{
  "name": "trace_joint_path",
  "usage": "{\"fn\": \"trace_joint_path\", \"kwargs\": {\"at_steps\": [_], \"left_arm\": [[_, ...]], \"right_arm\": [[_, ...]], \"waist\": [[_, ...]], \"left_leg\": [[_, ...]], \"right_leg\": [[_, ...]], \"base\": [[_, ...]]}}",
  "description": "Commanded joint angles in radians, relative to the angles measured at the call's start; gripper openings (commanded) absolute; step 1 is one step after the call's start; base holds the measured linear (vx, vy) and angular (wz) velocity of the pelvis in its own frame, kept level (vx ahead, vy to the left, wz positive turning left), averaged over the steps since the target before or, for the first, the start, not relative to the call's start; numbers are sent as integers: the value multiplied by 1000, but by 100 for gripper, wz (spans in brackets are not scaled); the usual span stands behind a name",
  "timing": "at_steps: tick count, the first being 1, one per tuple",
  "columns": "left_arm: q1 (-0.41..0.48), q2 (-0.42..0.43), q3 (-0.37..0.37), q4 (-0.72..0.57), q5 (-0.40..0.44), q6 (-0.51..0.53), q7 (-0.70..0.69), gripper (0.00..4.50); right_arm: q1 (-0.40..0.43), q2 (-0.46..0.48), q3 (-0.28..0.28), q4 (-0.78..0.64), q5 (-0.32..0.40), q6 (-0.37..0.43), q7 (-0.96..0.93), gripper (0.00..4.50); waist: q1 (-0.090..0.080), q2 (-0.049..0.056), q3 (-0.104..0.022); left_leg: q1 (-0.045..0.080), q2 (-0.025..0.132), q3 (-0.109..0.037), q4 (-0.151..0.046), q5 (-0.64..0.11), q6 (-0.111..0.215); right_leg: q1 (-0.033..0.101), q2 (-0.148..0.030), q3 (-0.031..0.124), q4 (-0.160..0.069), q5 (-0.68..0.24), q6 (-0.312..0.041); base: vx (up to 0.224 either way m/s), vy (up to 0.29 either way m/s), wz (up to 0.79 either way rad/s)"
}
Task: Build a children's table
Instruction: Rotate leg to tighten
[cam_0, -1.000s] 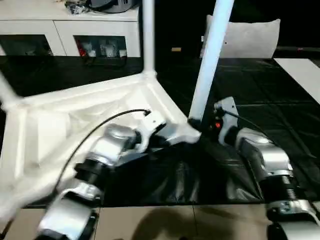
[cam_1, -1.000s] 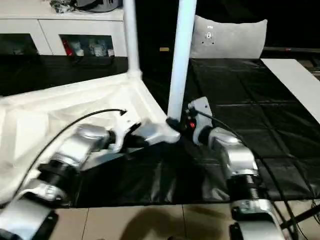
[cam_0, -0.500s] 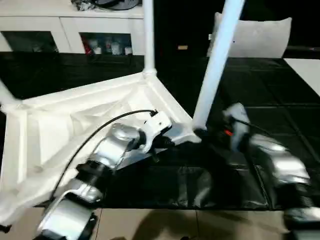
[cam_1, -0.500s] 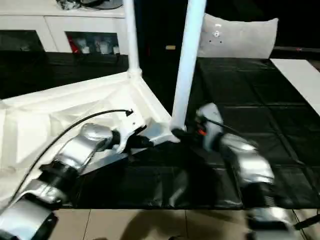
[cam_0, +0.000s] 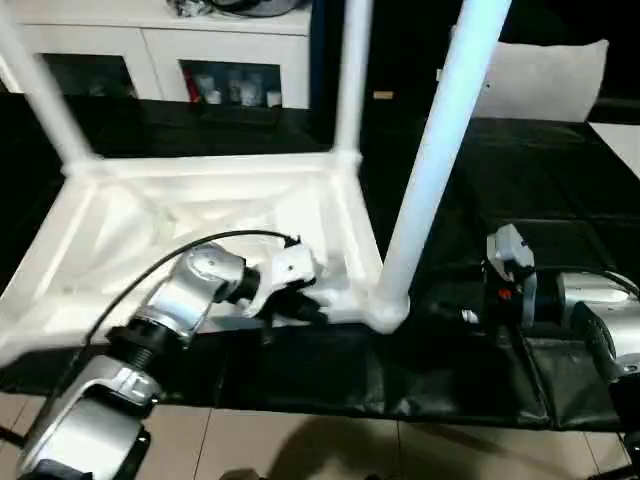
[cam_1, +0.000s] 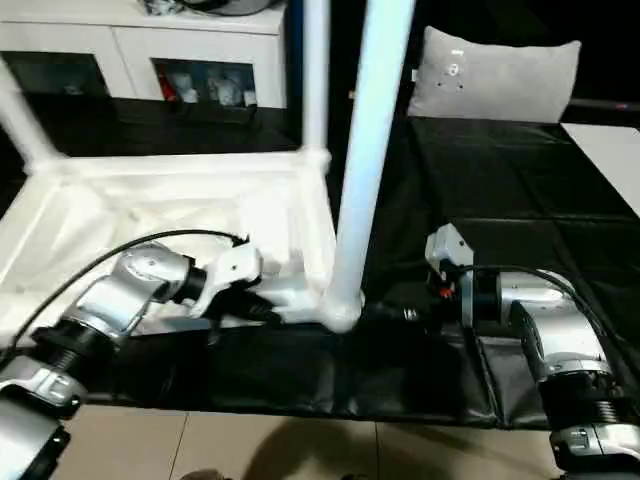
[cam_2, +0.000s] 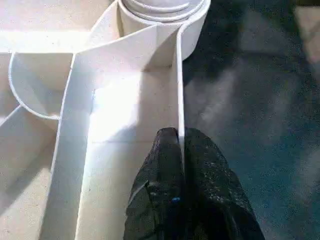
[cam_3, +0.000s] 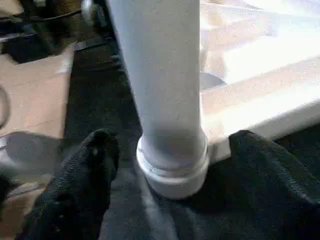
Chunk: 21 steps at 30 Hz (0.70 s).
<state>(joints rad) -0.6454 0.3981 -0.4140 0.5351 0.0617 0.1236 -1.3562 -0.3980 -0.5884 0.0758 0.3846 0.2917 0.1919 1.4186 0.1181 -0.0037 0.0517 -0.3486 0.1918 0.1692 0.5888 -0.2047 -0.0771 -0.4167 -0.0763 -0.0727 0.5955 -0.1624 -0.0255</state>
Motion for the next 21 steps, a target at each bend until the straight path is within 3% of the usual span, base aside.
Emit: {"fn": "trace_joint_path", "kwargs": {"at_steps": [1, 6, 11, 16, 20, 21], "left_arm": [[11, -8, -66, -28, 1, -22, -78, 0], [6, -15, -70, -31, -7, -29, -94, 0], [1, -15, -67, -23, -8, -36, -107, 0], [2, -12, -57, -22, -17, -17, -108, 0], [2, -29, -29, -24, -40, 33, -79, 0], [-1, -42, -12, -22, -47, 62, -46, 0]], "right_arm": [[-12, 6, 25, -20, 8, 1, 39, 351], [-22, 18, 67, 8, -30, -24, 59, 301], [-30, 18, 73, 16, -6, -3, 92, 243], [-29, 26, 72, 16, 15, 26, 110, 214], [-17, 58, 57, -7, 26, 56, 46, 197], [-21, 76, 52, 0, 5, 65, -21, 196]], "waist": [[0, -15, -67], [7, -13, -64], [15, -17, -66], [16, -18, -69], [17, -16, -68], [16, -9, -67]], "left_leg": [[-3, 39, 1, -60, -112, 100], [-1, 39, 2, -61, -124, 87], [-3, 36, 1, -60, -116, 83], [-5, 35, 2, -57, -87, 91], [-5, 34, 2, -57, -89, 87], [-5, 35, 1, -58, -92, 82]], "right_leg": [[64, -66, 42, -64, -249, -212], [61, -67, 43, -66, -263, -212], [65, -67, 43, -66, -281, -191], [66, -65, 43, -59, -240, -197], [65, -65, 41, -61, -250, -199], [64, -65, 42, -62, -257, -197]], "base": [[0, 0, 0], [0, 0, 0], [0, 0, 0], [0, 0, 0], [0, 0, 0], [0, 0, 0]]}}
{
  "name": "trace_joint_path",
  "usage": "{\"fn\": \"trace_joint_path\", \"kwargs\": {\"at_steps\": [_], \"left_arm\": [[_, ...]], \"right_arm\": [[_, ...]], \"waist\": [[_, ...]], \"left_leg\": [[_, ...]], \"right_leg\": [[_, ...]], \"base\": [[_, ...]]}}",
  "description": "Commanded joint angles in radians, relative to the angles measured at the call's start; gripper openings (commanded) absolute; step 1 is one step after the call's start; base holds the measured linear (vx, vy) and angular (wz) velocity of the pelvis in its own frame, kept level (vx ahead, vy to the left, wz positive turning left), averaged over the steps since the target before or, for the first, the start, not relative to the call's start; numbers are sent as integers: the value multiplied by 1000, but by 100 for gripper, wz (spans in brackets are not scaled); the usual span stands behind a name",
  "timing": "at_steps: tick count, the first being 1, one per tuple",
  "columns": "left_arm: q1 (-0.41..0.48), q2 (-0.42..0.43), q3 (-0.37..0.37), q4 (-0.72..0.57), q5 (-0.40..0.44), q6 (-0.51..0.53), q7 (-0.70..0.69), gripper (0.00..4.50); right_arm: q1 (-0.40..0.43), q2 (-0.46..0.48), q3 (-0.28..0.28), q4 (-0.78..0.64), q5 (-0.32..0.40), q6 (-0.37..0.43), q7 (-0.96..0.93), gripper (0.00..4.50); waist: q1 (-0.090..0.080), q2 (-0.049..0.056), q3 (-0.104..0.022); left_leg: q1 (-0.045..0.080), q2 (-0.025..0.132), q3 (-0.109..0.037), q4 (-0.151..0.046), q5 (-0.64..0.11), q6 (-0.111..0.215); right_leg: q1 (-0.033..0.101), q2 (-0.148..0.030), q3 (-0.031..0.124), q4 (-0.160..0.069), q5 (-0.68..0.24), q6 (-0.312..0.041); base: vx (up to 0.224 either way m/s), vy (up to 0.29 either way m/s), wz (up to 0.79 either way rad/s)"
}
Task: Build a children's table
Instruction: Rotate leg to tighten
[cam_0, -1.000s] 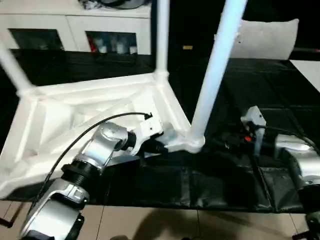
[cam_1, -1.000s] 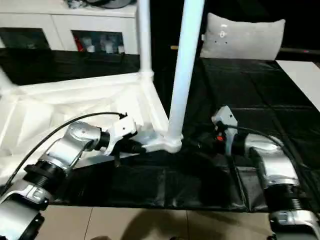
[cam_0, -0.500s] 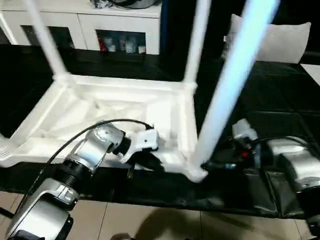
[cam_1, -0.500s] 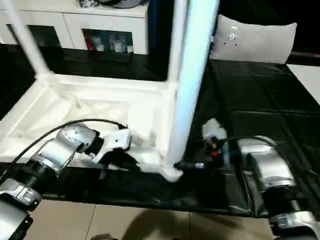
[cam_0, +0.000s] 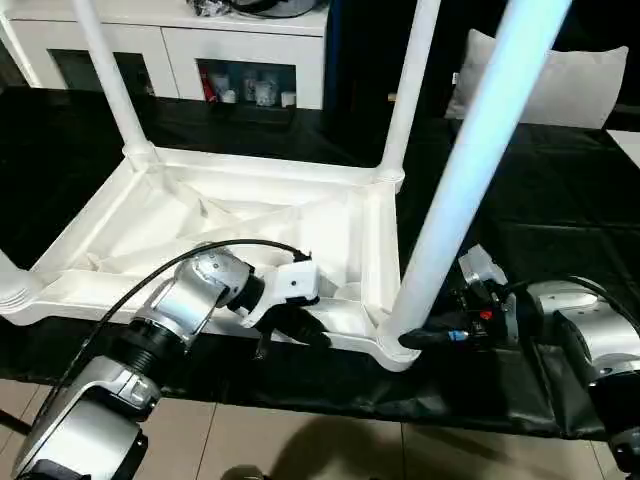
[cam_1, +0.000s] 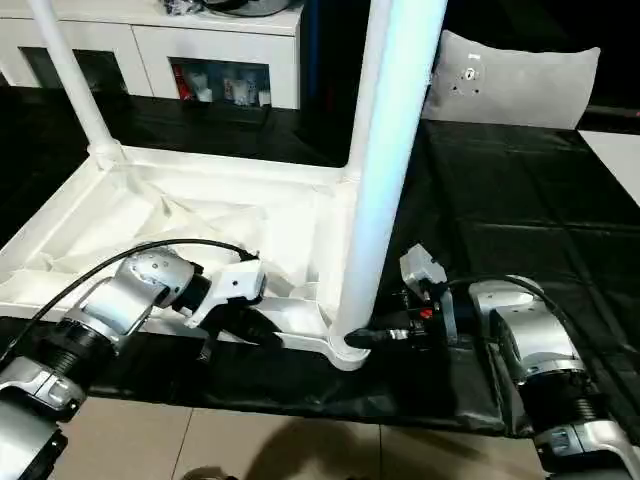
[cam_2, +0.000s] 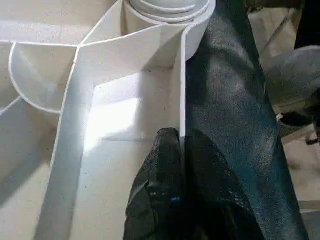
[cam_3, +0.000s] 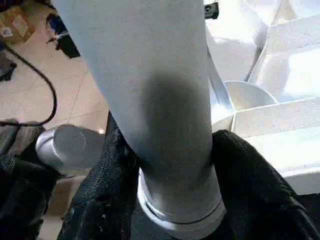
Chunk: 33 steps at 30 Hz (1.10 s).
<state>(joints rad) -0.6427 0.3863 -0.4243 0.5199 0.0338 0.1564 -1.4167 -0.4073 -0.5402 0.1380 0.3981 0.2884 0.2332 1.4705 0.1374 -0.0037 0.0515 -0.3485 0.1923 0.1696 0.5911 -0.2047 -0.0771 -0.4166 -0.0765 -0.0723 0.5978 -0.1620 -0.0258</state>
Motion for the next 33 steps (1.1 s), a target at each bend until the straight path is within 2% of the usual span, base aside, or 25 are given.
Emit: {"fn": "trace_joint_path", "kwargs": {"at_steps": [1, 2, 3, 5, 6, 8, 10, 12, 13, 14, 15, 16, 18, 21, 22, 23, 25, 26, 30, 33], "left_arm": [[-7, -43, 13, -5, -23, 61, 45, 0], [-12, -59, 28, -1, -23, 95, 86, 0], [-15, -74, 40, 5, -23, 124, 122, 0], [-22, -105, 63, 16, -19, 176, 194, 0], [-27, -132, 82, 24, -17, 214, 255, 0], [-33, -163, 107, 35, -16, 238, 333, 0], [-44, -218, 148, 52, -17, 279, 455, 0], [-39, -242, 164, 35, -20, 307, 495, 0], [-37, -251, 167, 27, -19, 315, 508, 0], [-32, -261, 167, 14, -14, 329, 522, 0], [-32, -261, 167, 14, -14, 329, 522, 0], [-29, -262, 165, 8, -10, 329, 525, 0], [-25, -262, 162, 2, -6, 331, 525, 0], [-12, -226, 136, -2, 19, 293, 498, 0], [-12, -222, 133, -2, 20, 289, 495, 0], [-13, -196, 116, 5, 30, 253, 469, 0], [-13, -176, 102, 5, 37, 230, 446, 0], [-13, -171, 98, 5, 38, 225, 438, 0], [-8, -91, 47, 4, 50, 134, 294, 0], [-8, -64, 29, 7, 54, 100, 244, 0]], "right_arm": [[-17, 48, -15, -4, -16, 29, -145, 196], [-24, 73, -22, 5, -41, 37, -226, 196], [-32, 97, -30, 14, -60, 44, -296, 195], [-48, 140, -50, 30, -75, 80, -409, 194], [-62, 178, -66, 40, -88, 112, -504, 194], [-74, 212, -76, 54, -109, 129, -599, 193], [-99, 273, -101, 89, -140, 155, -765, 193], [-107, 308, -124, 102, -128, 166, -820, 193], [-105, 317, -120, 103, -129, 152, -822, 193], [-100, 332, -121, 105, -122, 130, -818, 193], [-100, 332, -121, 105, -122, 130, -818, 247], [-96, 338, -125, 100, -108, 129, -803, 260], [-88, 342, -130, 89, -91, 137, -783, 263], [-50, 302, -115, 44, -81, 123, -692, 307], [-48, 295, -115, 42, -80, 120, -683, 307], [-38, 252, -112, 36, -78, 105, -629, 318], [-32, 221, -110, 33, -76, 85, -588, 327], [-30, 213, -110, 33, -75, 79, -578, 349], [-7, 95, -110, -1, -54, 33, -401, 384], [0, 53, -95, -12, -67, 3, -347, 384]], "waist": [[-6, -12, -65], [-16, -10, -62], [-20, -12, -62], [-40, -12, -60], [-45, -5, -61], [-55, -11, -62], [-69, -9, -62], [-74, -9, -65], [-75, -14, -65], [-74, -12, -67], [-74, -12, -67], [-74, -11, -68], [-73, -11, -67], [-66, -9, -68], [-66, -9, -69], [-64, -7, -69], [-63, -7, -68], [-62, -7, -68], [-49, -7, -65], [-44, -9, -63]], "left_leg": [[-5, 33, 1, -62, -100, 77], [-5, 28, -1, -65, -130, 50], [-4, 25, -3, -65, -140, 43], [-5, 21, -5, -69, -152, 23], [-3, 22, -6, -69, -160, 19], [-9, 19, -8, -69, -152, 20], [-5, 18, -5, -66, -154, 20], [-8, 17, -5, -65, -145, 28], [-8, 17, -4, -64, -145, 34], [-8, 20, -3, -64, -133, 49], [-8, 20, -3, -64, -133, 49], [-10, 20, -3, -63, -120, 64], [-10, 20, -2, -63, -113, 74], [-9, 25, -2, -62, -105, 86], [-10, 25, -2, -62, -100, 89], [-10, 24, -3, -61, -102, 90], [-10, 24, -2, -62, -114, 93], [-9, 24, -2, -62, -117, 92], [-6, 26, -2, -63, -145, 91], [-7, 29, -2, -65, -146, 86]], "right_leg": [[63, -63, 41, -68, -271, -191], [64, -64, 39, -77, -343, -164], [64, -64, 37, -80, -372, -153], [64, -61, 34, -87, -437, -127], [62, -63, 35, -86, -439, -128], [68, -61, 33, -89, -435, -121], [61, -58, 34, -90, -413, -135], [65, -58, 35, -87, -389, -140], [63, -58, 35, -88, -382, -142], [64, -59, 38, -83, -339, -157], [64, -59, 38, -83, -339, -157], [66, -58, 38, -79, -295, -173], [66, -58, 38, -78, -276, -183], [67, -60, 40, -75, -245, -192], [68, -60, 40, -73, -234, -195], [69, -60, 39, -73, -221, -202], [69, -60, 40, -72, -222, -205], [69, -62, 39, -74, -232, -202], [68, -63, 41, -81, -294, -181], [67, -62, 41, -79, -296, -173]], "base": [[0, 0, 0], [0, 0, 0], [0, 0, 0], [0, 0, 0], [0, 0, 0], [0, 0, 0], [0, 0, 0], [0, 0, 0], [0, 0, 0], [0, 0, 0], [0, 0, 0], [0, 0, 0], [0, 0, 0], [0, 0, 0], [0, 0, 0], [0, 0, 0], [0, 0, 0], [0, 0, 0], [0, 0, 0], [0, 0, 0]]}}
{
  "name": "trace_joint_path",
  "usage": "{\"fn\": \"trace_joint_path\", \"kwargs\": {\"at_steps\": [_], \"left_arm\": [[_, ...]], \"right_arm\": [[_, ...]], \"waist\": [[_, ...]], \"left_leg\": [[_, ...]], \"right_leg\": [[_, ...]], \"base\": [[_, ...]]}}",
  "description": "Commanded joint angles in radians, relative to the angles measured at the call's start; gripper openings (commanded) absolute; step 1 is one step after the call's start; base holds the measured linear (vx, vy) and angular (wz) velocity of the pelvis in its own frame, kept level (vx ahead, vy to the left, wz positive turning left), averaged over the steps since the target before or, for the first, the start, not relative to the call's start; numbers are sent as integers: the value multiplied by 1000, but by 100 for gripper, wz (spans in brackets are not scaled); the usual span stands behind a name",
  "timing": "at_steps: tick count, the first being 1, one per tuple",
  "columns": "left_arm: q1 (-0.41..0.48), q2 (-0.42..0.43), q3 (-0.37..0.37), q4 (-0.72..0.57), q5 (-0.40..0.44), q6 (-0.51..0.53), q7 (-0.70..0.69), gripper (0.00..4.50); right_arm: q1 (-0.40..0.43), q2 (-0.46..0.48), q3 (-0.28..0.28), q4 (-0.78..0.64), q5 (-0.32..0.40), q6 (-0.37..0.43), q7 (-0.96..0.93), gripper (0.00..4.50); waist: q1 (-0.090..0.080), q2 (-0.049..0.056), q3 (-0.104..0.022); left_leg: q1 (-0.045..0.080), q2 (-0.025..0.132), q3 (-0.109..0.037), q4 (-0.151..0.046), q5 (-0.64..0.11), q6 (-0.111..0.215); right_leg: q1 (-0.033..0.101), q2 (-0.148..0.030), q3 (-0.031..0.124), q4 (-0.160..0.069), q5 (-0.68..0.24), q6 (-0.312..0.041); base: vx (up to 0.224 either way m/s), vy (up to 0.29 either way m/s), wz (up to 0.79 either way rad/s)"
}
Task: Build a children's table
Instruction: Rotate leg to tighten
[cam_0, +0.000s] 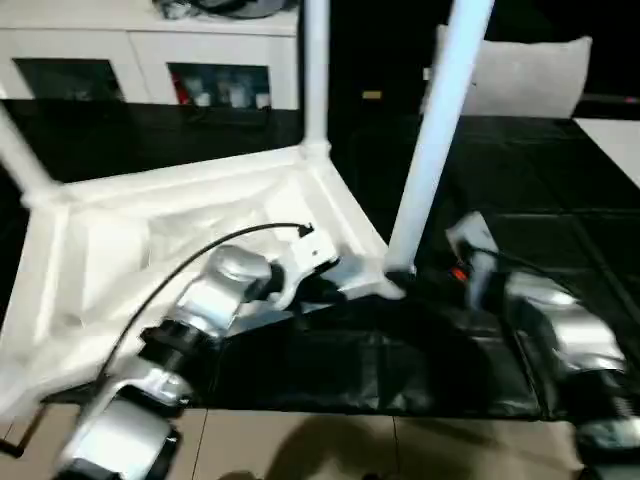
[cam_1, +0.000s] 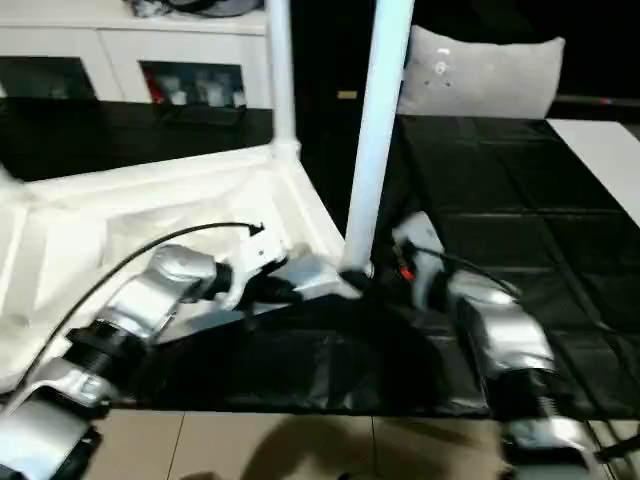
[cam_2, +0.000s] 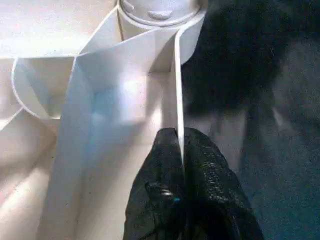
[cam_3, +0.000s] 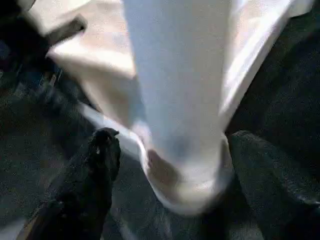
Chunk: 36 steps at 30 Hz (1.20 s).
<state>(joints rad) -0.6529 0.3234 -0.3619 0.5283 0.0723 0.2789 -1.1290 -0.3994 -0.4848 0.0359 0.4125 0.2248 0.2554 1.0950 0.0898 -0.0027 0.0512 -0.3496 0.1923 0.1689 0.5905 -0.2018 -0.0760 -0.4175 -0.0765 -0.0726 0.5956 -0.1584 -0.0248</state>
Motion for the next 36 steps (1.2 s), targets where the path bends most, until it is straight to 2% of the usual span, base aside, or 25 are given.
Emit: {"fn": "trace_joint_path", "kwargs": {"at_steps": [1, 3, 7, 10, 13, 14, 16, 17, 19, 22, 23, 26, 30, 32, 33, 34, 35, 36], "left_arm": [[2, 9, -40, 1, 17, -34, -63, 0], [3, 30, -55, 1, 11, -71, -113, 0], [8, 91, -107, -19, -3, -137, -269, 0], [5, 101, -126, -15, 0, -168, -316, 0], [5, 98, -132, -24, -4, -171, -333, 0], [3, 95, -132, -24, -4, -173, -333, 0], [-1, 89, -134, -20, -4, -177, -334, 0], [-5, 85, -136, -15, -6, -179, -334, 0], [-7, 83, -136, -12, -8, -182, -335, 0], [-9, 81, -134, -5, -6, -189, -339, 0], [-10, 80, -133, -3, -5, -191, -339, 0], [-8, 81, -131, -1, -2, -189, -334, 0], [-6, 75, -116, 3, -13, -163, -319, 0], [-4, 66, -99, 0, -19, -106, -291, 0], [-7, 51, -80, 4, -21, -40, -248, 0], [-7, 51, -80, 4, -21, -38, -247, 0], [-9, 43, -72, 7, -20, -20, -226, 0], [-12, 27, -56, 16, -21, 11, -185, 0]], "right_arm": [[-5, -19, 15, -31, -10, -30, 47, 384], [-2, -49, 24, -36, -6, -52, 104, 384], [4, -105, 43, -61, 44, -60, 275, 384], [2, -110, 60, -69, 72, -47, 332, 359], [7, -103, 77, -85, 83, -37, 356, 333], [8, -99, 83, -86, 82, -37, 360, 317], [10, -92, 94, -87, 82, -39, 372, 314], [11, -87, 103, -89, 83, -38, 383, 290], [10, -83, 106, -89, 83, -37, 390, 272], [10, -83, 120, -91, 86, -23, 408, 259], [10, -84, 128, -89, 90, -11, 418, 234], [11, -82, 130, -88, 96, 1, 421, 214], [15, -75, 131, -93, 100, 9, 413, 196], [20, -49, 118, -107, 106, 51, 350, 194], [10, -10, 97, -95, 87, 89, 233, 193], [9, -9, 97, -95, 86, 89, 230, 193], [2, 8, 90, -83, 69, 89, 176, 193], [-12, 35, 80, -60, 47, 99, 96, 193]], "waist": [[2, -9, -64], [3, -9, -64], [16, -8, -66], [24, -8, -64], [28, -7, -64], [28, -10, -64], [30, -9, -64], [30, -10, -64], [33, -9, -64], [35, -10, -66], [37, -10, -67], [41, -10, -66], [46, -9, -66], [46, -7, -64], [44, -8, -64], [42, -7, -64], [36, -11, -61], [34, -11, -60]], "left_leg": [[-4, 29, -2, -64, -151, 81], [-4, 29, -2, -64, -156, 79], [-5, 34, 0, -61, -141, 97], [0, 35, 2, -62, -159, 90], [0, 38, 0, -65, -159, 76], [-1, 37, 0, -65, -161, 74], [-1, 36, 0, -65, -164, 69], [-1, 35, 0, -65, -167, 67], [-1, 35, 0, -65, -164, 67], [0, 35, -1, -64, -150, 66], [-2, 35, 0, -63, -138, 71], [-1, 35, 0, -63, -137, 71], [-1, 35, -1, -64, -145, 62], [-2, 34, -1, -65, -144, 58], [-1, 34, -1, -66, -146, 54], [-1, 33, -1, -66, -149, 50], [-2, 27, -3, -68, -167, 35], [-1, 26, -4, -69, -176, 31]], "right_leg": [[66, -62, 40, -77, -303, -177], [66, -63, 39, -76, -315, -177], [67, -62, 41, -69, -267, -198], [63, -64, 41, -73, -302, -198], [62, -64, 41, -71, -309, -196], [63, -65, 41, -71, -308, -198], [64, -66, 41, -72, -319, -193], [64, -66, 41, -74, -330, -188], [63, -65, 41, -74, -336, -182], [64, -65, 42, -72, -318, -181], [65, -64, 42, -69, -292, -189], [64, -64, 42, -68, -285, -193], [65, -66, 41, -70, -310, -183], [65, -64, 41, -72, -318, -177], [65, -64, 41, -72, -326, -174], [63, -64, 41, -71, -330, -174], [64, -66, 38, -79, -402, -145], [63, -67, 37, -84, -431, -135]], "base": [[0, 0, 0], [0, 0, 0], [0, 0, 0], [0, 0, 0], [0, 0, 0], [0, 0, 0], [0, 0, 0], [0, 0, 0], [0, 0, 0], [0, 0, 0], [0, 0, 0], [0, 0, 0], [0, 0, 0], [0, 0, 0], [0, 0, 0], [0, 0, 0], [0, 0, 0], [0, 0, 0]]}}
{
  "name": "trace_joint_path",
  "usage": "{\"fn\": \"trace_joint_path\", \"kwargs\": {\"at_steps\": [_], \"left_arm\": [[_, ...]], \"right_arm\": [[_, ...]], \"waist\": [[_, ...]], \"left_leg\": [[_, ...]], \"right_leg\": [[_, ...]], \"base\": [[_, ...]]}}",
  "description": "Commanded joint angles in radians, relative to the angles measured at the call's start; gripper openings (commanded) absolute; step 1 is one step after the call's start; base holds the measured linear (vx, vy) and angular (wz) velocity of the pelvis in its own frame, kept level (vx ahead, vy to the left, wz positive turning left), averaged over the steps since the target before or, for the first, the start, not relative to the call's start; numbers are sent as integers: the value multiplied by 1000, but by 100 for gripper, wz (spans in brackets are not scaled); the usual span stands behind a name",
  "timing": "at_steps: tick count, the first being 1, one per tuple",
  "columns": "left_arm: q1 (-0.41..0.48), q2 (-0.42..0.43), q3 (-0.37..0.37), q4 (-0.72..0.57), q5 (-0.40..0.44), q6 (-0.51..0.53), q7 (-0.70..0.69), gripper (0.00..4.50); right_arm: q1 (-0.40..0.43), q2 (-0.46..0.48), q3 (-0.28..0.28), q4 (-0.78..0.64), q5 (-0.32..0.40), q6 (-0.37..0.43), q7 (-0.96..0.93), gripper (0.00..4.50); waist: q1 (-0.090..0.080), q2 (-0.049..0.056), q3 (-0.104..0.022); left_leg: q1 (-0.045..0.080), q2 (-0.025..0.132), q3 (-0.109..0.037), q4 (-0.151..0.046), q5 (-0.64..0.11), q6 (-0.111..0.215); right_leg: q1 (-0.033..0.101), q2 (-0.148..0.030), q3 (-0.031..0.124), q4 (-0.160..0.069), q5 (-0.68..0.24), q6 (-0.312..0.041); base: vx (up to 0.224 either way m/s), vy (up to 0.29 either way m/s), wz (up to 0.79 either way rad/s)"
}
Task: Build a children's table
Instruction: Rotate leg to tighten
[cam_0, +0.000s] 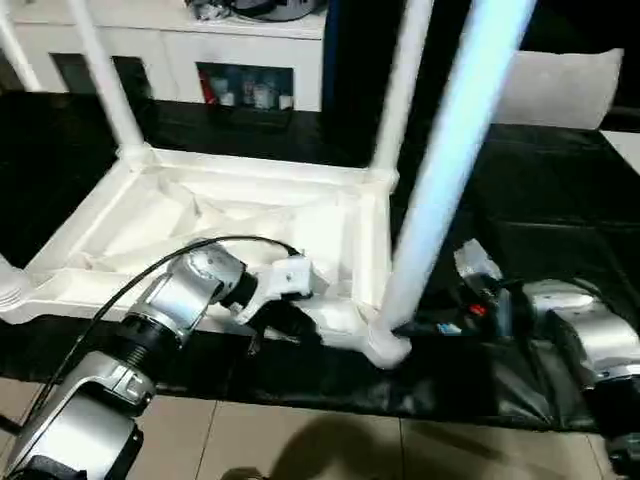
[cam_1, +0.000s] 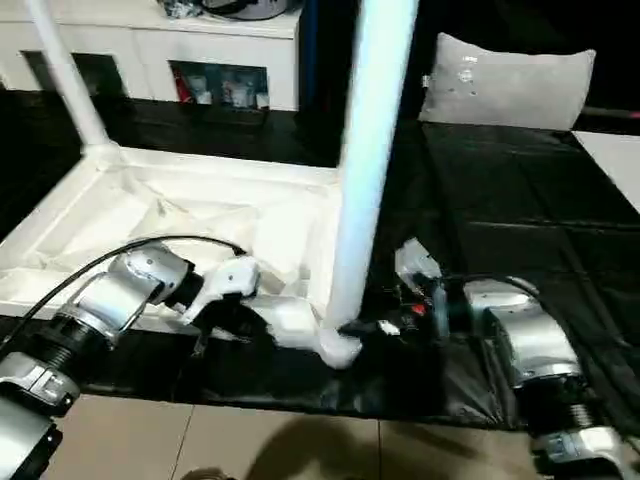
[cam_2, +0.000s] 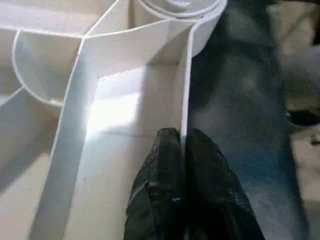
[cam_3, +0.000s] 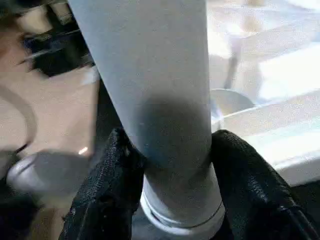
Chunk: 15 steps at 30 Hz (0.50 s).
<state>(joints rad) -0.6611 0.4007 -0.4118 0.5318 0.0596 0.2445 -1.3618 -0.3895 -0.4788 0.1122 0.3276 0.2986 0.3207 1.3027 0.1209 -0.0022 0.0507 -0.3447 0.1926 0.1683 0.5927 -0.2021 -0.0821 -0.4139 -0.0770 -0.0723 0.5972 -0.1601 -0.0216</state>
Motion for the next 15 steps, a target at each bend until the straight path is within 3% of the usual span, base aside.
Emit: {"fn": "trace_joint_path", "kwargs": {"at_steps": [1, 2, 3, 4, 5, 6, 9, 10, 12, 13, 15], "left_arm": [[-9, -71, 9, 22, -9, 72, 92, 0], [-9, -71, 9, 22, -9, 72, 92, 0], [-16, -103, 30, 31, -7, 113, 159, 0], [-20, -122, 41, 37, -7, 130, 196, 0], [-22, -129, 45, 40, -6, 137, 210, 0], [-23, -133, 48, 41, -6, 141, 219, 0], [-42, -215, 100, 58, -19, 186, 359, 0], [-46, -237, 115, 59, -20, 198, 394, 0], [-52, -274, 137, 62, -25, 202, 449, 0], [-52, -280, 139, 62, -24, 201, 457, 0], [-50, -290, 134, 59, -16, 192, 471, 0]], "right_arm": [[-41, 64, -10, 54, -50, 45, -206, 192], [-41, 64, -10, 54, -50, 45, -206, 192], [-69, 115, -27, 94, -86, 68, -349, 191], [-81, 139, -34, 112, -106, 74, -419, 190], [-86, 148, -37, 118, -113, 76, -445, 189], [-88, 153, -38, 122, -118, 78, -461, 189], [-102, 222, -61, 132, -133, 109, -599, 189], [-103, 238, -66, 132, -139, 111, -633, 189], [-102, 269, -84, 138, -126, 96, -665, 244], [-101, 274, -88, 139, -121, 91, -667, 257], [-92, 288, -91, 132, -111, 76, -661, 264]], "waist": [[-11, -11, -54], [-16, -11, -51], [-25, -13, -51], [-39, -10, -47], [-50, -13, -48], [-55, -10, -50], [-74, 0, -53], [-76, -5, -54], [-80, -5, -55], [-79, -6, -56], [-78, -5, -57]], "left_leg": [[-6, 22, -4, -73, -197, 22], [-3, 19, -6, -73, -218, 18], [0, 13, -8, -71, -241, 15], [-2, 14, -12, -74, -252, 6], [-4, 11, -16, -74, -274, 3], [1, 11, -16, -73, -283, 5], [5, 16, -15, -76, -293, 25], [10, 15, -13, -74, -300, 31], [4, 18, -13, -79, -295, 41], [7, 18, -12, -77, -298, 46], [4, 20, -12, -79, -284, 56]], "right_leg": [[56, -63, 34, -92, -489, -118], [54, -63, 30, -100, -539, -102], [55, -65, 25, -111, -617, -68], [54, -65, 21, -115, -642, -56], [58, -63, 13, -122, -668, -34], [56, -64, 11, -125, -671, -30], [55, -62, 7, -128, -593, -65], [54, -63, 3, -130, -573, -76], [58, -64, 3, -124, -530, -92], [56, -66, 2, -124, -526, -95], [57, -69, 7, -120, -491, -112]], "base": [[0, 0, 0], [0, 0, 0], [0, 0, 0], [0, 0, 0], [0, 0, 0], [0, 0, 0], [0, 0, 0], [0, 0, 0], [0, 0, 0], [0, 0, 0], [0, 0, 0]]}}
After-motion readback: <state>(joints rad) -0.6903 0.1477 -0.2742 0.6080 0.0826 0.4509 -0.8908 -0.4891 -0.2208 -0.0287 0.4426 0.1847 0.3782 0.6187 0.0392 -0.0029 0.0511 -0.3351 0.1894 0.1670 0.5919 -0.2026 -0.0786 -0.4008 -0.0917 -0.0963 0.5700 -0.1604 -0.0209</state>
